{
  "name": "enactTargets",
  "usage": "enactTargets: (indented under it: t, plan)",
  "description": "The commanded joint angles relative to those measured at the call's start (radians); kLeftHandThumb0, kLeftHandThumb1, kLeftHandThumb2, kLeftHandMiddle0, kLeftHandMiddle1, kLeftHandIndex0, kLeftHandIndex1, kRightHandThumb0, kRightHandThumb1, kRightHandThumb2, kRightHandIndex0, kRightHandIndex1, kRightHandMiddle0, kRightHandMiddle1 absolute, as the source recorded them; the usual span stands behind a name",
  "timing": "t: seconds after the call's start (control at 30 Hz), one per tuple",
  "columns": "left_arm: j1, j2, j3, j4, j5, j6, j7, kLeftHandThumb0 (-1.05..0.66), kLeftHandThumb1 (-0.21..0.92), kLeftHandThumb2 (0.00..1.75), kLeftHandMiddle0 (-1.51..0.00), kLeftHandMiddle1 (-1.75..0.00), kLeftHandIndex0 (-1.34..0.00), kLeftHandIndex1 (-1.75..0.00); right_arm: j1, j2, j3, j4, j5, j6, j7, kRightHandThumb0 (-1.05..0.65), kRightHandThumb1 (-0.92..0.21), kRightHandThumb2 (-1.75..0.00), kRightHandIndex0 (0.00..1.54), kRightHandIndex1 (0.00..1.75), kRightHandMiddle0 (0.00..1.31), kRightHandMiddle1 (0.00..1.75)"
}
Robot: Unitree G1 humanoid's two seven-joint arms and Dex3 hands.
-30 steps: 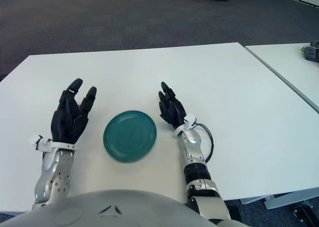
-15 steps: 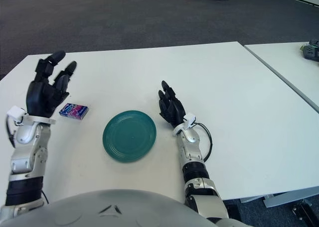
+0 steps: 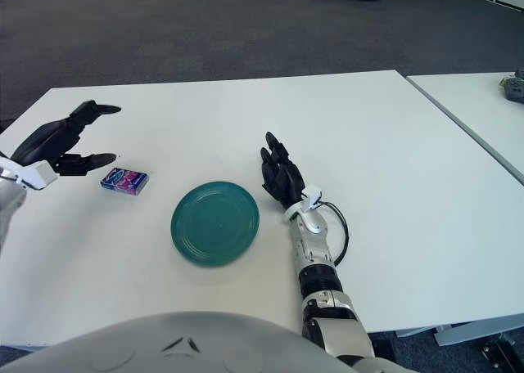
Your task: Put the gum into the plate.
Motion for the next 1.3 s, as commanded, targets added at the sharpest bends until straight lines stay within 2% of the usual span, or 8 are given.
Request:
enactTargets:
  t: [0.0, 0.23, 0.4, 0.57, 0.7, 0.9, 1.03, 1.27]
  plan:
    - [-0.041, 0.033, -0.066, 0.064, 0.055, -0.042, -0.010, -1.05, 0.92, 0.45, -0.16, -0.01, 0.00, -0.42, 0.084, 0.025, -0.008, 0.112, 0.027, 0.074, 0.007, -0.80, -0.92, -0.46, 0.02, 0.00, 0.00, 0.16]
    - [-0.077, 0.061, -0.151, 0.155, 0.179, -0.075, 0.058, -1.05, 0.92, 0.41, -0.04, 0.00, 0.00, -0.25, 0.079, 0.016, -0.002, 0.122, 0.013, 0.069, 0.003, -0.76, -0.92, -0.50, 0.00, 0.00, 0.00, 0.14]
    - [-0.111, 0.075, -0.190, 0.202, 0.232, -0.086, 0.071, -1.05, 0.92, 0.39, -0.01, 0.00, 0.00, -0.30, 0.078, 0.012, -0.001, 0.121, 0.008, 0.072, -0.007, -0.77, -0.92, -0.51, 0.01, 0.00, 0.00, 0.14]
    - [-0.158, 0.072, -0.222, 0.270, 0.244, -0.099, 0.066, -1.05, 0.92, 0.37, 0.00, 0.00, 0.00, -0.37, 0.074, 0.008, -0.007, 0.128, 0.019, 0.073, 0.001, -0.78, -0.92, -0.49, 0.02, 0.00, 0.00, 0.16]
    - [-0.190, 0.067, -0.245, 0.320, 0.243, -0.106, 0.065, -1.05, 0.92, 0.36, 0.00, 0.00, 0.00, -0.35, 0.071, 0.007, -0.007, 0.132, 0.009, 0.070, -0.018, -0.77, -0.92, -0.46, 0.01, 0.00, 0.00, 0.14]
    - [-0.238, 0.046, -0.275, 0.396, 0.231, -0.109, 0.062, -1.05, 0.92, 0.36, 0.00, 0.00, 0.00, -0.25, 0.067, -0.004, 0.004, 0.143, -0.030, 0.065, -0.067, -0.79, -0.92, -0.48, 0.04, 0.01, 0.00, 0.16]
    - [-0.287, 0.006, -0.293, 0.492, 0.196, -0.117, 0.054, -1.05, 0.92, 0.33, 0.00, 0.00, 0.00, -0.15, 0.069, -0.011, 0.016, 0.150, -0.063, 0.062, -0.102, -0.80, -0.92, -0.50, 0.08, 0.02, 0.00, 0.21]
    - [-0.335, -0.024, -0.344, 0.595, 0.212, -0.140, 0.080, -1.05, 0.92, 0.31, 0.00, 0.00, 0.00, -0.09, 0.073, -0.008, 0.023, 0.148, -0.083, 0.051, -0.141, -0.80, -0.92, -0.42, 0.13, 0.02, 0.00, 0.19]
